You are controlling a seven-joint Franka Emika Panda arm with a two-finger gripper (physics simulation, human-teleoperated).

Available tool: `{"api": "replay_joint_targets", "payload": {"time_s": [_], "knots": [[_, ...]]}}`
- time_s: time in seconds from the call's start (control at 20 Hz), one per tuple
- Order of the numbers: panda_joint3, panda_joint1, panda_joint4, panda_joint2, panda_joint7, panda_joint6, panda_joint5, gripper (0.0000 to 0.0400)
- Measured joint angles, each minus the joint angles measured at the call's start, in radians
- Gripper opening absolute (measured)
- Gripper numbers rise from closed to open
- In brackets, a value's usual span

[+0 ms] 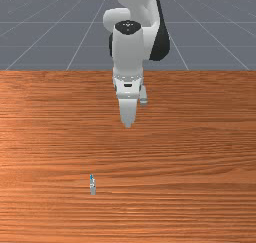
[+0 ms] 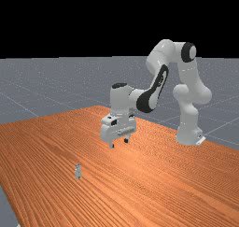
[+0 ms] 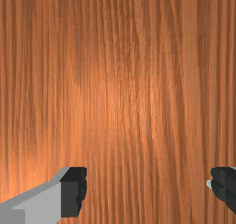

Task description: Rotate the USB body for 90 degree with plug right ward

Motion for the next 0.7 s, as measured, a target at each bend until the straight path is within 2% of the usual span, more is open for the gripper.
{"api": "replay_joint_targets", "payload": {"time_s": [0.05,0.1,0.15,0.2,0.3,0.4,0.5,0.6,0.7], "knots": [[0.000,0.000,0.000,0.000,0.000,0.000,0.000,0.0243],[0.000,0.000,0.000,0.000,0.000,0.000,0.000,0.0148],[0.000,0.000,0.000,0.000,0.000,0.000,0.000,0.0090],[0.000,0.000,0.000,0.000,0.000,0.000,0.000,0.0054],[0.001,0.006,-0.002,-0.001,0.018,0.005,-0.002,0.0020],[0.006,0.020,0.012,0.013,0.030,-0.005,-0.004,0.0007],[0.003,0.003,0.018,0.020,-0.010,-0.019,0.000,0.0003],[-0.011,-0.040,0.036,0.029,-0.077,-0.037,0.007,0.0001],[-0.011,-0.129,0.053,0.043,-0.304,-0.017,0.011,0.0000]]}}
